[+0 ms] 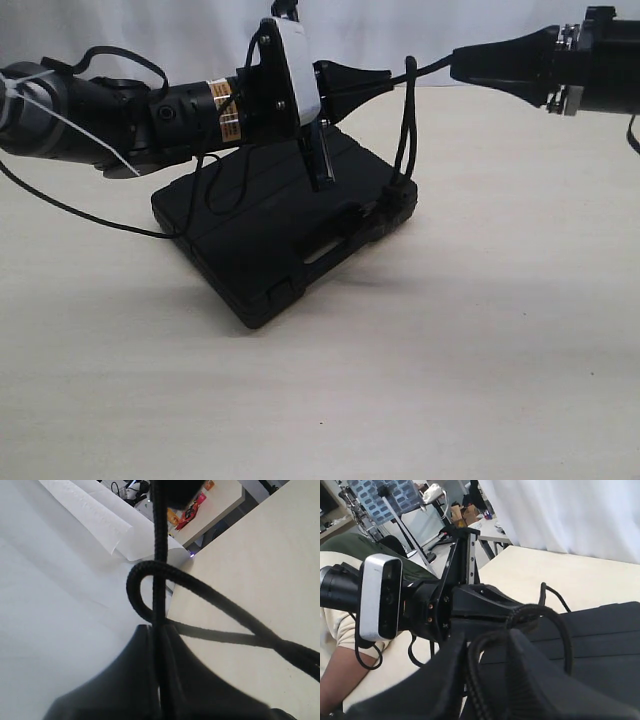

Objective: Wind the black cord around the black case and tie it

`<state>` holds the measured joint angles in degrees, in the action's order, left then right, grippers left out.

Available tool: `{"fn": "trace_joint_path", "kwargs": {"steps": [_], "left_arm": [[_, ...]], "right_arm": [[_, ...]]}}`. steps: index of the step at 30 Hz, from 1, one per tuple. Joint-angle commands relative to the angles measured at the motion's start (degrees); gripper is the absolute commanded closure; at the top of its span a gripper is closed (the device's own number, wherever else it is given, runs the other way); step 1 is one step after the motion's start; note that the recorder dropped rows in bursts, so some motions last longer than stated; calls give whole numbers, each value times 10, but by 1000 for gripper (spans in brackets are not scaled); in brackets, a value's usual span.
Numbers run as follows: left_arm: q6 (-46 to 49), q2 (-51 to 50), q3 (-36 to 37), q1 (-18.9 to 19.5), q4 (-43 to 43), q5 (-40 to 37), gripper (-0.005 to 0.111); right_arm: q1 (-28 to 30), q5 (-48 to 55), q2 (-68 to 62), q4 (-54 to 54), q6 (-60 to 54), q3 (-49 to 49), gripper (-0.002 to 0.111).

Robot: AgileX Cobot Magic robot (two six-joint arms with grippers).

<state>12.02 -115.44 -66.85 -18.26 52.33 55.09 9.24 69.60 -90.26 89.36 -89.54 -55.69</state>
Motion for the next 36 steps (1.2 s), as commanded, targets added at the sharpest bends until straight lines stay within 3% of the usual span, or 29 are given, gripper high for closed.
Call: {"fn": "trace_joint_path", "kwargs": {"steps": [1, 5, 11, 15, 18, 24, 26, 30, 36], "left_arm": [[-5, -1, -3, -4, -8, 6, 107], [-5, -1, -3, -4, -8, 6, 107], [-4, -1, -3, -3, -14, 6, 107], [-4, -1, -3, -3, -71, 6, 106], [-20, 4, -2, -3, -78, 2, 98], [-49, 30, -2, -3, -87, -65, 63], [-57, 45, -2, -3, -87, -99, 56], [-111, 90, -2, 7, -99, -175, 53], [-168, 141, -2, 74, -216, -275, 53]], "right_arm": [[0, 4, 11, 16, -13, -1, 92], [0, 4, 11, 28, -13, -1, 104], [0, 4, 11, 28, -13, -1, 104], [0, 4, 11, 28, -13, -1, 104], [0, 4, 11, 28, -13, -1, 104], [0, 4, 11, 29, -13, -1, 104], [0, 4, 11, 32, -13, -1, 104], [0, 4, 11, 33, -13, -1, 104], [0, 4, 11, 39, -13, -1, 104]]}}
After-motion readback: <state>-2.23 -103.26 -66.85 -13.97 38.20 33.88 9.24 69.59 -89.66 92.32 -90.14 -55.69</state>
